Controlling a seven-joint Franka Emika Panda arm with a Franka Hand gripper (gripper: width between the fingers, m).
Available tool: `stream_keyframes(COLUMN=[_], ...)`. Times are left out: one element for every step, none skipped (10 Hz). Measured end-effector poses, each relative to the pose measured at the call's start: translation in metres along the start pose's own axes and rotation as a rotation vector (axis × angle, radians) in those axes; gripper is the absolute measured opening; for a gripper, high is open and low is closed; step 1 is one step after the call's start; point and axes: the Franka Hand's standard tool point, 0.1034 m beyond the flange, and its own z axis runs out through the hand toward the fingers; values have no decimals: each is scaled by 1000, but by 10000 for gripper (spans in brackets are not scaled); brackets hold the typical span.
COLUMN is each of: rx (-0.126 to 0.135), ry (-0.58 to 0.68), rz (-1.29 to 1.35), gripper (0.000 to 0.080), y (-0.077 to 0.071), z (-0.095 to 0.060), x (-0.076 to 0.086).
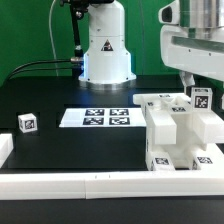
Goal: Assemble chair
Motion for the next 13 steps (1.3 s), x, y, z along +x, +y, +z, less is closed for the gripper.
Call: stream_keyframes(rx=[1, -9, -29, -33, -26, -18, -16, -16, -16, -11, -11, -13, -9], ry=[0, 10, 39, 55, 72, 94, 88, 89, 88, 86, 84, 80, 80], rz=[-102, -207, -363, -541, -690, -784, -717, -721, -708, -616, -537, -403, -310], gripper=[648, 649, 649, 649, 649, 649, 529, 529, 340, 340, 262, 263, 263], y=[0, 1, 1, 0, -1, -3, -2, -2, -1, -1, -2, -2, -2], z=[0, 0, -2, -3, -4, -2, -1, -1, 0, 0, 0, 1, 1], x=[0, 2, 3, 6, 9, 10, 9, 9, 9, 9, 9, 10, 10])
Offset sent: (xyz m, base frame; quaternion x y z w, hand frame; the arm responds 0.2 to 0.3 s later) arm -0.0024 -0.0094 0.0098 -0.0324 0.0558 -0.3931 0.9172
